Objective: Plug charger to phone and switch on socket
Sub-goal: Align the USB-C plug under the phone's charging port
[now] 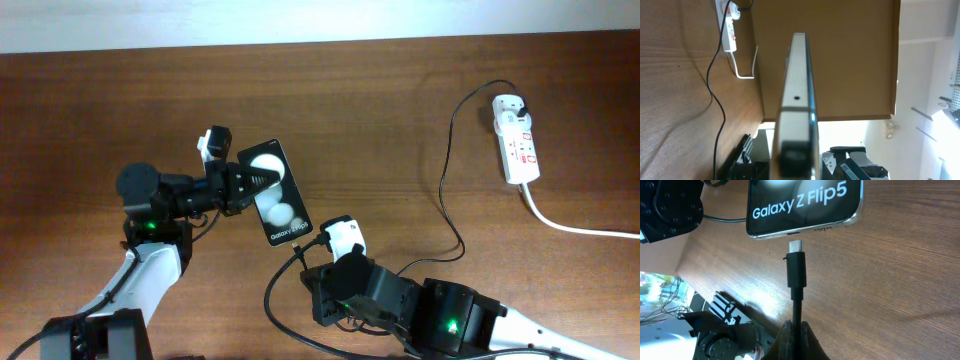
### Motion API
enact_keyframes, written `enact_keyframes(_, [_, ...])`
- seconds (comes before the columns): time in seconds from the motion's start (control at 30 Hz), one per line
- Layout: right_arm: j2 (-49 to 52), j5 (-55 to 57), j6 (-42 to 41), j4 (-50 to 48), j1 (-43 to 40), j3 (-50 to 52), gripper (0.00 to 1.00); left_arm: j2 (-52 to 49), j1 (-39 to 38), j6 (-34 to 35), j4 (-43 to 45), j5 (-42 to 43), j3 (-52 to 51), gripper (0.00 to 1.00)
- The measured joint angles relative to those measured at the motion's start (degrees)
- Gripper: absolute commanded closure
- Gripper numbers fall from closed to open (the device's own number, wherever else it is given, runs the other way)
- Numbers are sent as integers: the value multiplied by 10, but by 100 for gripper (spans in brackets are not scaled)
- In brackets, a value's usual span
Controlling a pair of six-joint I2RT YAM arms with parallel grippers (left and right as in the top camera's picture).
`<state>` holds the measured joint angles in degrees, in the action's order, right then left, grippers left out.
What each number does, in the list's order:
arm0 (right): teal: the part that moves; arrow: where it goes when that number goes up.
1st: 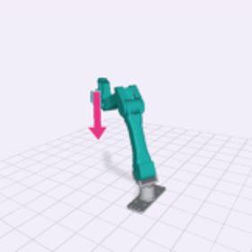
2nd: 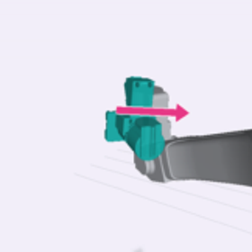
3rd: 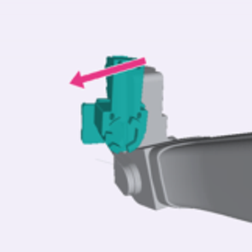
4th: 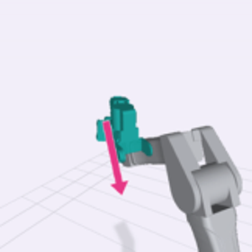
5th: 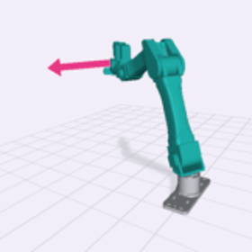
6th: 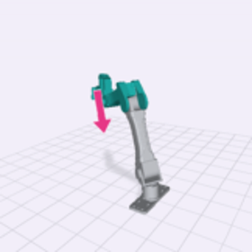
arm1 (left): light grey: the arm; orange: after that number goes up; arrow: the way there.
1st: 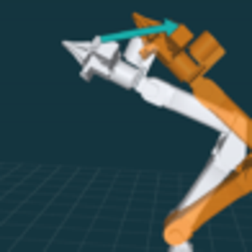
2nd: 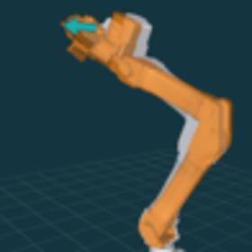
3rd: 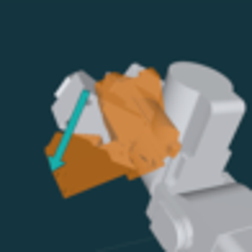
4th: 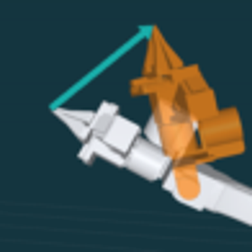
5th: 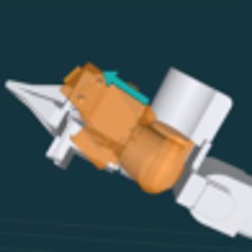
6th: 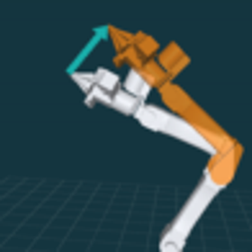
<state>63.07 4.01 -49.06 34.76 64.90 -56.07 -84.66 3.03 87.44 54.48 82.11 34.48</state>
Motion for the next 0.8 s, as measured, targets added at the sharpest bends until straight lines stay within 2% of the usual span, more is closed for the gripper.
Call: enact_keyframes(0.8, [6,2,0,-12,0,0,96,0,0,12,0,6,0,100])
